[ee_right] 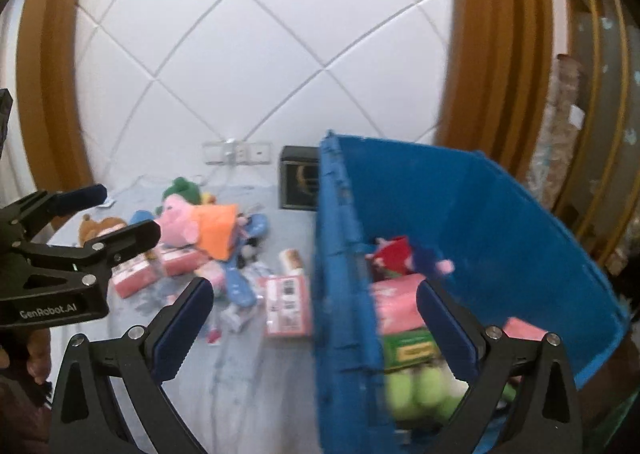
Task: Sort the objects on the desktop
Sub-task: 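Move both grippers back over the table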
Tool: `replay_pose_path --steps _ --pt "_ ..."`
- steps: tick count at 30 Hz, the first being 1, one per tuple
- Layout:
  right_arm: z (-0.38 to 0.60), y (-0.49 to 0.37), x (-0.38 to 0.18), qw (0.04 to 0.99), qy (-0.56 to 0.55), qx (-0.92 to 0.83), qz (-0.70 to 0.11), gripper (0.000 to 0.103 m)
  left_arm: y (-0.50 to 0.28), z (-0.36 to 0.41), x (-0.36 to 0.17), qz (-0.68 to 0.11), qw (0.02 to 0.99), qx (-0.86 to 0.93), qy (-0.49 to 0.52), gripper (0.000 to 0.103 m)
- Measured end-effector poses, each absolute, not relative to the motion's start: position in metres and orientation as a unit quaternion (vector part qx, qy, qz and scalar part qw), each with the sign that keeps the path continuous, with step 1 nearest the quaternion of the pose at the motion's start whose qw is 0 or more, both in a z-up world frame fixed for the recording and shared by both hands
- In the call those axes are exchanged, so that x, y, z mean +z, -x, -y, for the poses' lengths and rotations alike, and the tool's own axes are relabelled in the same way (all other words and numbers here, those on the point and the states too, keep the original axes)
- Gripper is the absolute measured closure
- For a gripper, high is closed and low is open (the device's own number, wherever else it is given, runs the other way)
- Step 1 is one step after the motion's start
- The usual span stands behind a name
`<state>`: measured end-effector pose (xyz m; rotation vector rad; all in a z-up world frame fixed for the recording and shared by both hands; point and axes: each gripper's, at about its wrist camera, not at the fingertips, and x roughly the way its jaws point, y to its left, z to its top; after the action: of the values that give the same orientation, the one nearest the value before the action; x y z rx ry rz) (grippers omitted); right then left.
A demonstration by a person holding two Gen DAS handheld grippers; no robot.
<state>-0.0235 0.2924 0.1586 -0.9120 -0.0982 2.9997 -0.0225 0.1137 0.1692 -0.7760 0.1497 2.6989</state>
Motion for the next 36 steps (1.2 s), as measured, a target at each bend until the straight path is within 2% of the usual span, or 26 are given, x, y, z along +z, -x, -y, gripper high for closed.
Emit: replay_pose_path --steps 12,23,36 --pt "-0.245 0.048 0.118 -0.068 0.316 0.946 0.028 0.0 0.031 -0.071 0.119 -0.046 0.108 0.941 0.317 0.012" --pt "-0.228 0.078 0.071 -0.094 0.368 0.925 0.019 0.0 0.045 -0.032 0.067 -0.022 0.069 0.933 0.352 0.012" --pt "-0.224 0.113 0.001 -0.098 0.434 0.895 0.005 0.0 0.071 0.034 -0.042 0.007 -0.005 0.892 0.452 0.012"
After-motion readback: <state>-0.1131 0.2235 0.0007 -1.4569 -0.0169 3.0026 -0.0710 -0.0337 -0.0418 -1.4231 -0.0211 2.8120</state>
